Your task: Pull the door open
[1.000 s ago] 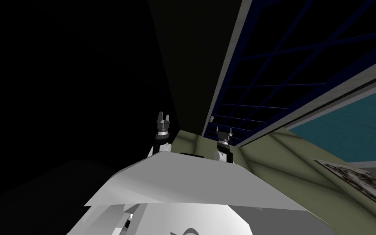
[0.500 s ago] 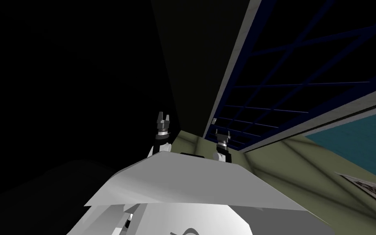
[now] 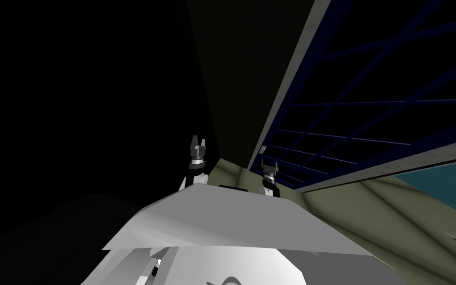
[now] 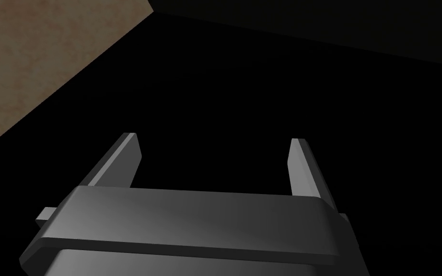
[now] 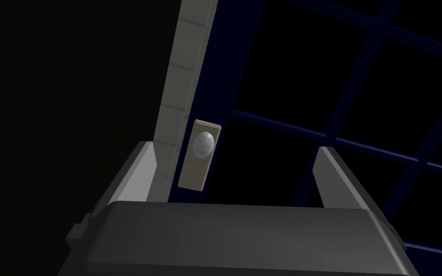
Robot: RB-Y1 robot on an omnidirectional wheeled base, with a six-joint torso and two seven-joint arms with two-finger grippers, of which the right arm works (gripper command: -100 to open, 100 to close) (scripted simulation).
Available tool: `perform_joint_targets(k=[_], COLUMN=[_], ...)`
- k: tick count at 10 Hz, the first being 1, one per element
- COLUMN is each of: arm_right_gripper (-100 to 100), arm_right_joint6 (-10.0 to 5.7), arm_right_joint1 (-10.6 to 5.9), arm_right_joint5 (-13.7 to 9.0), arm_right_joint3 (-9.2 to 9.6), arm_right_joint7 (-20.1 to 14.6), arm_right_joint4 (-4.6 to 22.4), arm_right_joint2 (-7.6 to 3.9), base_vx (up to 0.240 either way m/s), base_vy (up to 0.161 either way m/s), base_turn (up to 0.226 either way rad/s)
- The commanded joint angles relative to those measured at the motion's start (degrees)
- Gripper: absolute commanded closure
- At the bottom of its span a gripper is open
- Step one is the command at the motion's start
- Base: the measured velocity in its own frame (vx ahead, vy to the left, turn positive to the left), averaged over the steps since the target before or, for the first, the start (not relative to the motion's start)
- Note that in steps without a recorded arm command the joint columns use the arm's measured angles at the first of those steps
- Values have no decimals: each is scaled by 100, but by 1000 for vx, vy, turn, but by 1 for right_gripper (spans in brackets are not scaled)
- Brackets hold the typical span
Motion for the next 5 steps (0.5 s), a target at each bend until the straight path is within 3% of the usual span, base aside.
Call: perform_joint_targets(k=[1, 5], arm_right_gripper=[-100, -100], arm_right_joint6=[-54, -110], arm_right_joint1=[-95, -160], arm_right_joint5=[-129, -273], arm_right_joint3=[30, 66], arm_right_joint7=[-207, -432], arm_right_joint4=[286, 580], arm_right_joint2=[-17, -46], base_vx=[80, 56], base_vy=[-40, -30], base_turn=[91, 59])
